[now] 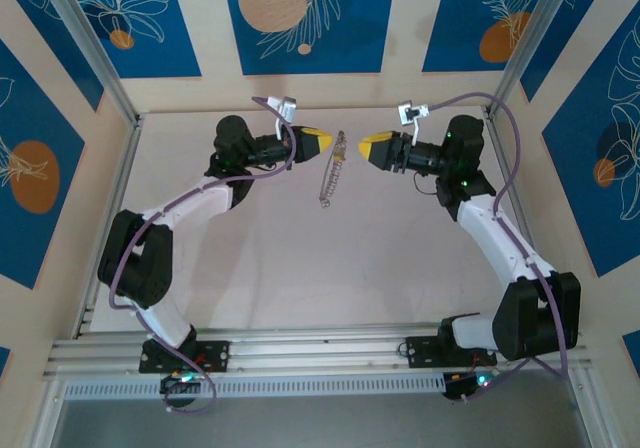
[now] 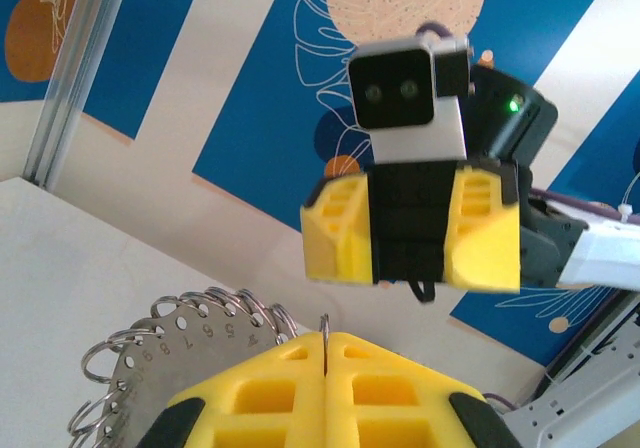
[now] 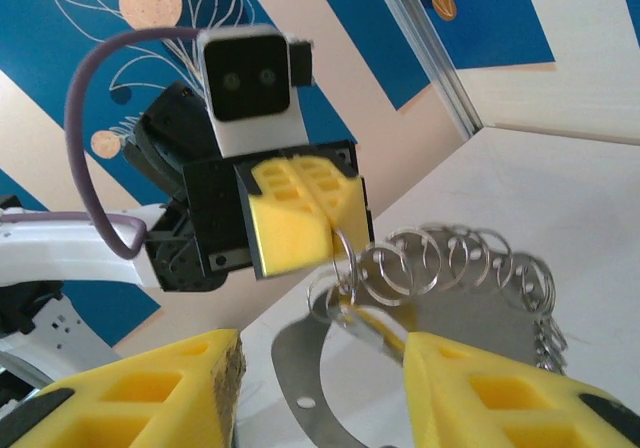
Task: Put the keys on the keyring
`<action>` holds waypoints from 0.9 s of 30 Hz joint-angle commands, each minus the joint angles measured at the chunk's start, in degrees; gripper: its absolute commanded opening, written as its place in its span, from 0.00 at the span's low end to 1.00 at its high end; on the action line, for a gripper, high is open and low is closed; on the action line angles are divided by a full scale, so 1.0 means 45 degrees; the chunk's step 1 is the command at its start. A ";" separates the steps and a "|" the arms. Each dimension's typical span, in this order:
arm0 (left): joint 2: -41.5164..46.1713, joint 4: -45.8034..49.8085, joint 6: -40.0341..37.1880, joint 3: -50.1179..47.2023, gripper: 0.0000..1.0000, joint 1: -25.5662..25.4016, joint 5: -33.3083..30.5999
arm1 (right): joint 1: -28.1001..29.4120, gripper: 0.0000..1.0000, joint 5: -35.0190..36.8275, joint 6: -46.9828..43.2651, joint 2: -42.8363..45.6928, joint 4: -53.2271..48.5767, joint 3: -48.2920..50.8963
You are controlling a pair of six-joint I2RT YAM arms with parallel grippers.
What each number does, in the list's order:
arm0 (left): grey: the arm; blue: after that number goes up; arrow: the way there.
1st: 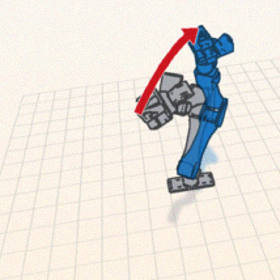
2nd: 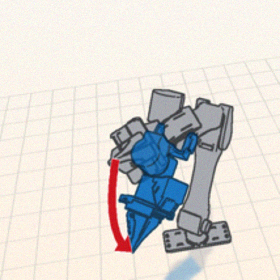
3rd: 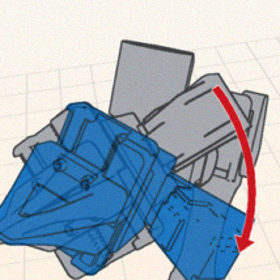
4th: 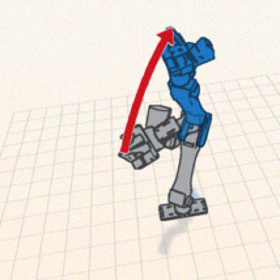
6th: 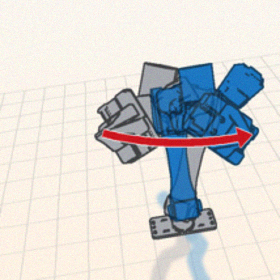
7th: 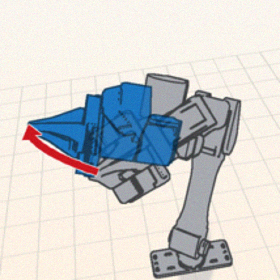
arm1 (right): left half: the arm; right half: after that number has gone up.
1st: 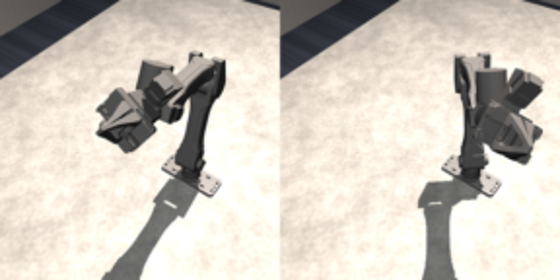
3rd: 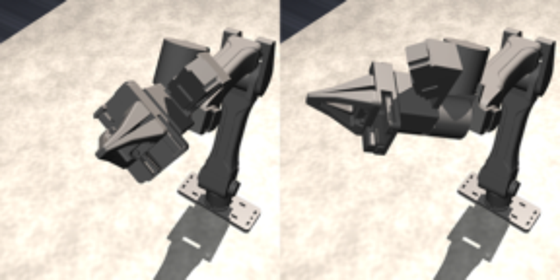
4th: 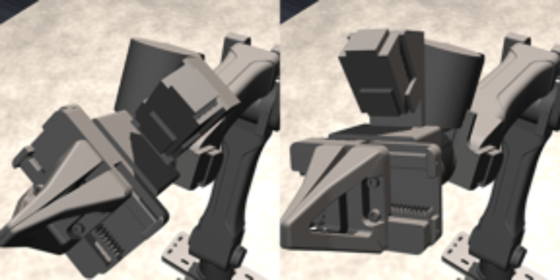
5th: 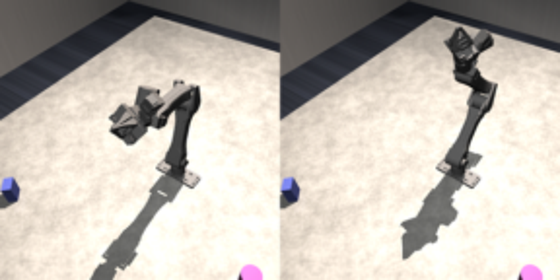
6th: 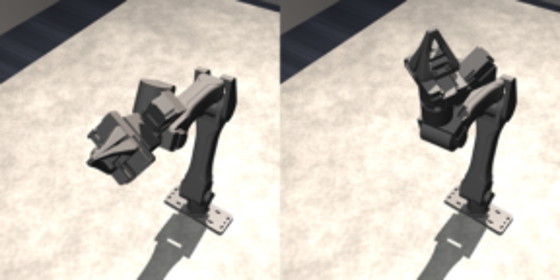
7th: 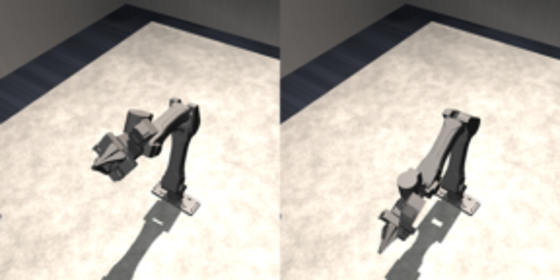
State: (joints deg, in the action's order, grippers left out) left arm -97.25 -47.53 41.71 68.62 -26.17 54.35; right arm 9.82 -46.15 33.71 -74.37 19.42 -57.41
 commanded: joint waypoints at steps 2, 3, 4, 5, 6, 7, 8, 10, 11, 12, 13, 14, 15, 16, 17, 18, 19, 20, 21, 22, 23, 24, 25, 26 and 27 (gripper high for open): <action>0.0468 -0.1262 0.0534 -0.0070 0.00 -0.0037 -0.0339 | 0.0434 0.49 0.0832 -0.0039 0.0262 0.0699 0.0767; 0.0463 -0.1290 0.0590 -0.0072 0.00 -0.0041 -0.0339 | 0.0548 0.50 0.0870 -0.0168 0.0251 0.0685 0.0820; 0.0481 -0.1313 0.0630 -0.0057 0.00 -0.0042 -0.0358 | 0.0664 0.50 0.0909 -0.0268 0.0223 0.0666 0.0842; 0.0505 -0.1344 0.0682 -0.0073 0.00 -0.0041 -0.0345 | 0.0753 0.50 0.0951 -0.0366 0.0191 0.0617 0.0823; 0.0511 -0.1380 0.0740 -0.0073 0.00 -0.0038 -0.0339 | 0.0864 0.50 0.0982 -0.0496 0.0161 0.0544 0.0784; 0.0531 -0.1390 0.0773 -0.0063 0.00 -0.0038 -0.0339 | 0.0947 0.51 0.1023 -0.0627 0.0095 0.0468 0.0713; 0.0539 -0.1410 0.0796 -0.0079 0.00 -0.0043 -0.0339 | 0.1021 0.51 0.1075 -0.0732 0.0045 0.0365 0.0630; 0.0586 -0.1373 0.0823 -0.0090 0.00 -0.0041 -0.0341 | 0.1182 0.51 0.1152 -0.0940 -0.0099 0.0183 0.0444; 0.0610 -0.1354 0.0828 -0.0083 0.00 -0.0053 -0.0340 | 0.1240 0.51 0.1212 -0.1012 -0.0160 0.0139 0.0371; 0.0639 -0.1323 0.0837 -0.0086 0.00 -0.0062 -0.0339 | 0.1319 0.51 0.1286 -0.1079 -0.0225 0.0085 0.0293; 0.0635 -0.1331 0.0838 -0.0092 0.00 -0.0051 -0.0336 | 0.1377 0.51 0.1311 -0.1133 -0.0295 0.0036 0.0210; 0.0657 -0.1331 0.0847 -0.0092 0.00 -0.0060 -0.0324 | 0.1424 0.51 0.1378 -0.1190 -0.0373 -0.0016 0.0148; 0.0678 -0.1313 0.0847 -0.0073 0.00 -0.0071 -0.0301 | 0.1462 0.51 0.1437 -0.1240 -0.0462 -0.0036 0.0083; 0.0692 -0.1303 0.0847 -0.0072 0.00 -0.0068 -0.0286 | 0.1480 0.51 0.1497 -0.1290 -0.0538 -0.0056 0.0016; 0.0709 -0.1283 0.0861 -0.0058 0.00 -0.0081 -0.0283 | 0.1507 0.51 0.1553 -0.1318 -0.0609 -0.0078 -0.0042; 0.0738 -0.1257 0.0864 -0.0054 0.00 -0.0081 -0.0271 | 0.1518 0.51 0.1585 -0.1329 -0.0669 -0.0077 -0.0088; 0.0752 -0.1238 0.0865 -0.0053 0.00 -0.0082 -0.0245 | 0.1542 0.51 0.1632 -0.1373 -0.0734 -0.0105 -0.0160; 0.0759 -0.1239 0.0862 -0.0051 0.00 -0.0077 -0.0229 | 0.1564 0.51 0.1691 -0.1432 -0.0788 -0.0169 -0.0223; 0.0753 -0.1235 0.0867 -0.0039 0.00 -0.0100 -0.0225 | 0.1581 0.51 0.1773 -0.1524 -0.0839 -0.0276 -0.0315; 0.0757 -0.1230 0.0867 -0.0019 0.00 -0.0102 -0.0202 | 0.1593 0.51 0.1829 -0.1600 -0.0898 -0.0345 -0.0396; 0.0761 -0.1235 0.0886 -0.0006 0.00 -0.0103 -0.0186 | 0.1604 0.51 0.1858 -0.1630 -0.0952 -0.0387 -0.0476; 0.0765 -0.1235 0.0875 -0.0002 0.00 -0.0121 -0.0166 | 0.1612 0.51 0.1877 -0.1665 -0.1009 -0.0428 -0.0540; 0.0766 -0.1235 0.0872 -0.0014 0.00 -0.0126 -0.0163 | 0.1614 0.51 0.1904 -0.1672 -0.1066 -0.0429 -0.0595; 0.0763 -0.1235 0.0910 -0.0005 0.00 -0.0129 -0.0148 | 0.1635 0.51 0.1897 -0.1672 -0.1104 -0.0428 -0.0638; 0.0751 -0.1213 0.0914 0.0005 0.00 -0.0138 -0.0144 | 0.1643 0.51 0.1880 -0.1682 -0.1129 -0.0392 -0.0695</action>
State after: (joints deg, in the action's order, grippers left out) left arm -96.05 -50.15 45.12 68.51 -26.39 53.47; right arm 16.78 -38.50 27.83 -78.98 18.39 -58.54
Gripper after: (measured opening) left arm 0.049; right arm 0.508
